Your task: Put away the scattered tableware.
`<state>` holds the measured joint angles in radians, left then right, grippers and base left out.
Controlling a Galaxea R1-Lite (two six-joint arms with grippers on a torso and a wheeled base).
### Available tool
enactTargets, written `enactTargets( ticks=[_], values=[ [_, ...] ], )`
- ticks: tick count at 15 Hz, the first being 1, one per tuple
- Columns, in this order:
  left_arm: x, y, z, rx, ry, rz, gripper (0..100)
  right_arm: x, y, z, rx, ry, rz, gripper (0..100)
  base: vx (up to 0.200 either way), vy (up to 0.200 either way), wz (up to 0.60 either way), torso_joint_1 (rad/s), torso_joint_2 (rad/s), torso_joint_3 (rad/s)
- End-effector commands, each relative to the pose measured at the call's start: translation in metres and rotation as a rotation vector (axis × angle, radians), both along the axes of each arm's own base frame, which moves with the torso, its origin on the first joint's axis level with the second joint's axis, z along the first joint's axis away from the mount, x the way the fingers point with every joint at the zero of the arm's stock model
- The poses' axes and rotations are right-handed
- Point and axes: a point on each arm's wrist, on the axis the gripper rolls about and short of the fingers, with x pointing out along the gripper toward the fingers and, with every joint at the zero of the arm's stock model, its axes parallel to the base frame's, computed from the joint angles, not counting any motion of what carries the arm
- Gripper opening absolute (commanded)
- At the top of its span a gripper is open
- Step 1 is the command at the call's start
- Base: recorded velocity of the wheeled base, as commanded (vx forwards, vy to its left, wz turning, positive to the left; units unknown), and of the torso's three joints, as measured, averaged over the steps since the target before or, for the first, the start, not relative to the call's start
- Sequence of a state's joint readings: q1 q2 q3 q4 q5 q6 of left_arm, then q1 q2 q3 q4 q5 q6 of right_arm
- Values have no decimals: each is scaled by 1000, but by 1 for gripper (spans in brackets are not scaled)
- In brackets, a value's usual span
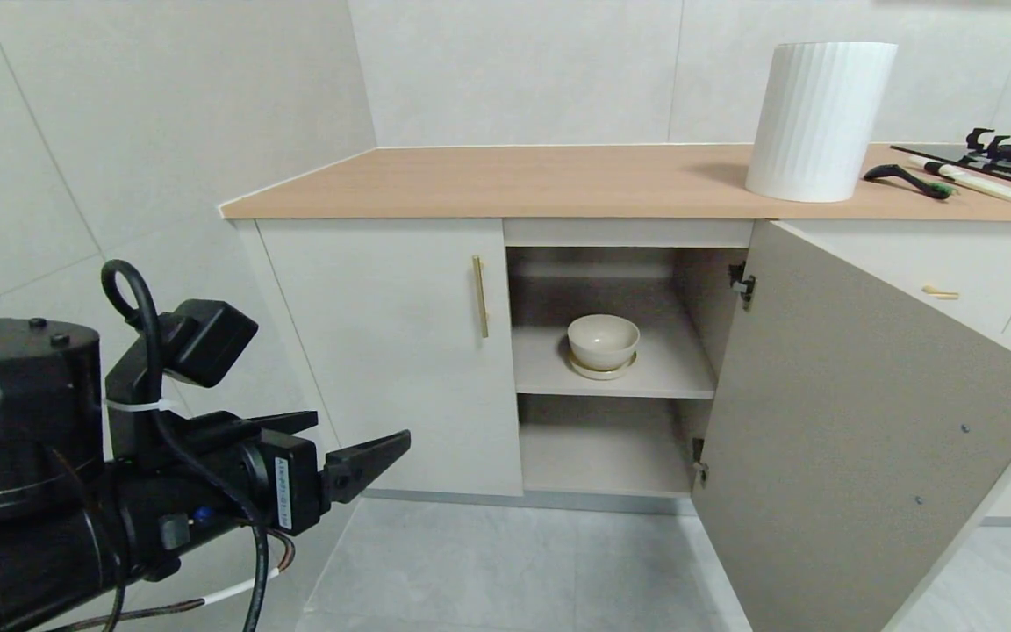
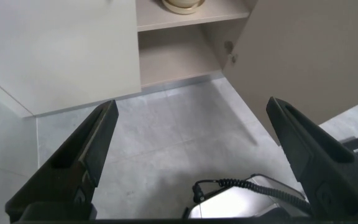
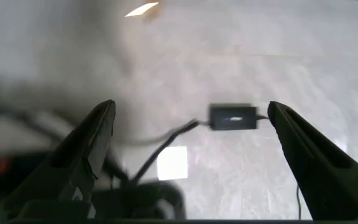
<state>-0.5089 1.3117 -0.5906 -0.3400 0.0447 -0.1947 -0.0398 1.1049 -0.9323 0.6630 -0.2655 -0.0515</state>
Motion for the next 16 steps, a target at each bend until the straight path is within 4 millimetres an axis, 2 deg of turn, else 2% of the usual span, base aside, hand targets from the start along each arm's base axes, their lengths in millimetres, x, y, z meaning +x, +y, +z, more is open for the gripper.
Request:
enactTargets(
  ticks=[1, 5, 9, 12, 16],
  values=[
    [0, 0, 0, 0, 1, 0, 100, 15, -14, -5, -2, 17, -87, 100, 0, 0, 0, 0, 0, 0],
    [0, 0, 0, 0, 1, 0, 100, 40, -24, -14, 5, 0, -134, 100, 0, 0, 0, 0, 0, 0],
    [0, 0, 0, -1, -2, 0, 100, 75, -32, -35, 50, -23, -191, 100, 0, 0, 0, 0, 0, 0],
    [0, 0, 0, -1, -2, 0, 100, 85, -32, -40, 84, -40, -199, 100, 0, 0, 0, 0, 0, 0],
    [0, 0, 0, -1, -2, 0, 100, 85, -24, -40, 125, -47, -149, 100, 0, 0, 0, 0, 0, 0]
  ],
)
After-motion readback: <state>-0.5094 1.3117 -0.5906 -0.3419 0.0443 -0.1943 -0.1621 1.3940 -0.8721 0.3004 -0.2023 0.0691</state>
